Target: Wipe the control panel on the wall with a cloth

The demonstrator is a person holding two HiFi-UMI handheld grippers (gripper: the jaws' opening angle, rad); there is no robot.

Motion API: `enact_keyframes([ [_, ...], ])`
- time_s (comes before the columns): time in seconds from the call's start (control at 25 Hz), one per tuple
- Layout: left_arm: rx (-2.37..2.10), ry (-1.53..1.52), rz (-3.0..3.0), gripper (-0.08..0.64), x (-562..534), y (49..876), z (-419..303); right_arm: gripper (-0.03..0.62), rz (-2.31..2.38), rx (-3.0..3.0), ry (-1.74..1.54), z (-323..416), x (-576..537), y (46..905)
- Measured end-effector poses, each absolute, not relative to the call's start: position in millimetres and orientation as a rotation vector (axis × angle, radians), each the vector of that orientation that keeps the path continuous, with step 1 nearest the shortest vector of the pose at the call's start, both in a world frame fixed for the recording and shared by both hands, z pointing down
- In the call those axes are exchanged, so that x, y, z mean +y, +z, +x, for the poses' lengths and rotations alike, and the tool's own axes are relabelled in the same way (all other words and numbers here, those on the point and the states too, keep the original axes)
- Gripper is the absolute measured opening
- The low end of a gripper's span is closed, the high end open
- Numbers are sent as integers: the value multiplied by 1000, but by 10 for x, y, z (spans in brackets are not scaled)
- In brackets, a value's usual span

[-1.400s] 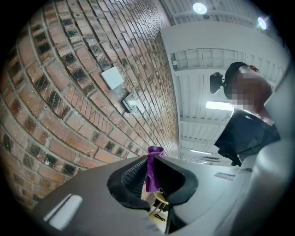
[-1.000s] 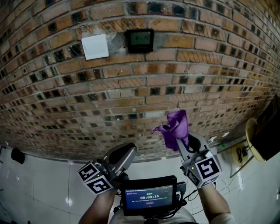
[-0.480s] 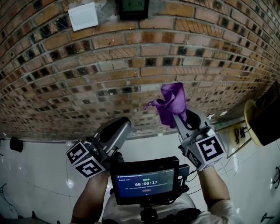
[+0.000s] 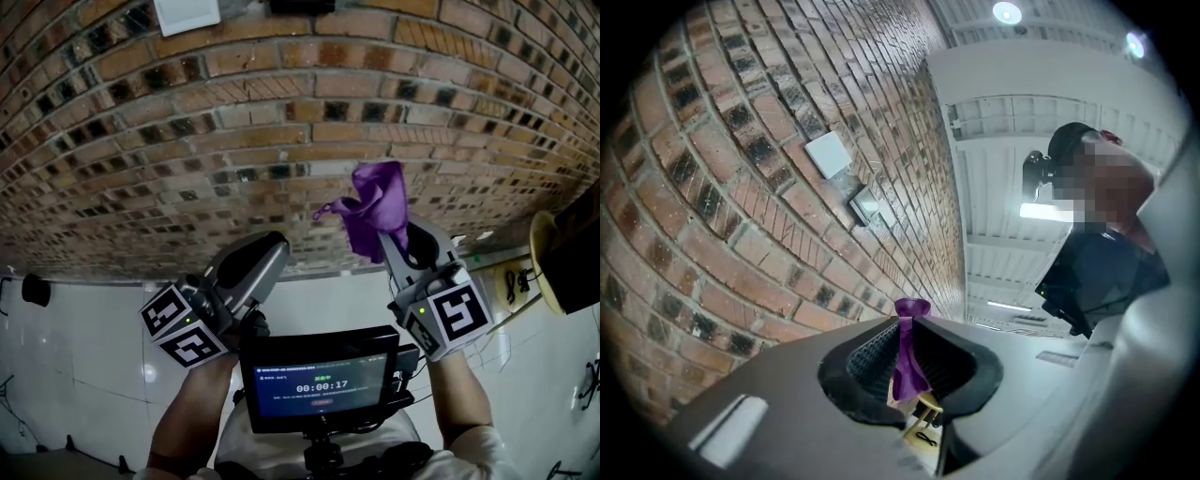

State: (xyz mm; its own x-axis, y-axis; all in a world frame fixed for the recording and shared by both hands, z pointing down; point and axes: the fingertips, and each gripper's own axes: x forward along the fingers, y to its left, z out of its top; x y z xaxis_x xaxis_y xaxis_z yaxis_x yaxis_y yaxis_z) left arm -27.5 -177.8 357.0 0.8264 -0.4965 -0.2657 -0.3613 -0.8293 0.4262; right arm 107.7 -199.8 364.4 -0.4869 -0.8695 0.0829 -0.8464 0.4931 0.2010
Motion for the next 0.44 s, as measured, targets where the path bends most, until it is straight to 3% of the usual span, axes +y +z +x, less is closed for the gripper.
enact_keyframes([
  [0.44,-648,-530,2648,31,-1820,3580,-277,84,1468,-2572,-232,1037,-2056,3643],
])
